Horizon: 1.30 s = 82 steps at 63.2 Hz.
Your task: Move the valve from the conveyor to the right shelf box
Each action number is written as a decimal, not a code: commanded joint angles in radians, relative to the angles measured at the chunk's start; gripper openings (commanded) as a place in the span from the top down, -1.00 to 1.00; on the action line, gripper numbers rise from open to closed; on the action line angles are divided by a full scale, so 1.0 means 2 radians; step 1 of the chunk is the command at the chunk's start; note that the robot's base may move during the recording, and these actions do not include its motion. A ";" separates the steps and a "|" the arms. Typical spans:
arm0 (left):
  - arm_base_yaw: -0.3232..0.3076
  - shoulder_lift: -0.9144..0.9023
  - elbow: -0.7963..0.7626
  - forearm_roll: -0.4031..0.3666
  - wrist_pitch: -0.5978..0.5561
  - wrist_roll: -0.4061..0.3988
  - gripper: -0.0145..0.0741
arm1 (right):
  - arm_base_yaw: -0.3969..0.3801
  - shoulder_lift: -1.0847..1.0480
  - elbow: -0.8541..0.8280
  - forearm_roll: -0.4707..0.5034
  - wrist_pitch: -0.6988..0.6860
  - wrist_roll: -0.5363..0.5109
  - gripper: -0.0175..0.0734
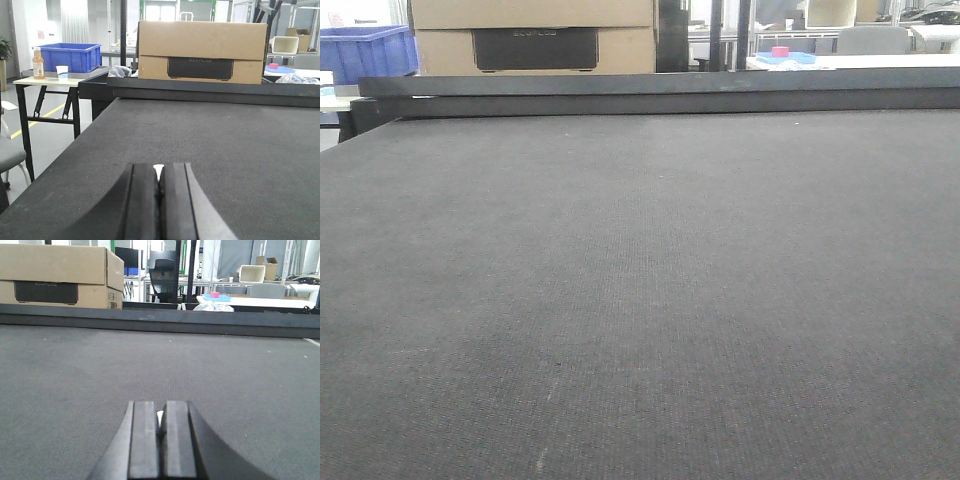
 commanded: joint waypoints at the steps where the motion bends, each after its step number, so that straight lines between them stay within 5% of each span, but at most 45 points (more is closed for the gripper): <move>1: 0.001 -0.002 -0.002 0.001 -0.010 -0.001 0.92 | -0.002 -0.001 0.000 -0.003 -0.012 0.000 0.98; 53: 0.001 -0.002 -0.002 0.005 -0.016 -0.001 0.92 | -0.002 -0.001 0.000 -0.003 -0.014 0.000 0.98; 61: 0.001 -0.002 -0.018 -0.018 0.013 -0.001 0.92 | -0.002 -0.001 0.000 -0.003 -0.039 0.000 0.98; 70: 0.001 -0.002 -0.107 0.010 0.119 -0.001 0.92 | -0.002 -0.001 -0.070 -0.003 0.025 0.000 0.98; 82: 0.001 0.061 -0.238 0.031 0.167 -0.001 0.92 | -0.002 0.031 -0.184 -0.003 0.154 0.000 0.98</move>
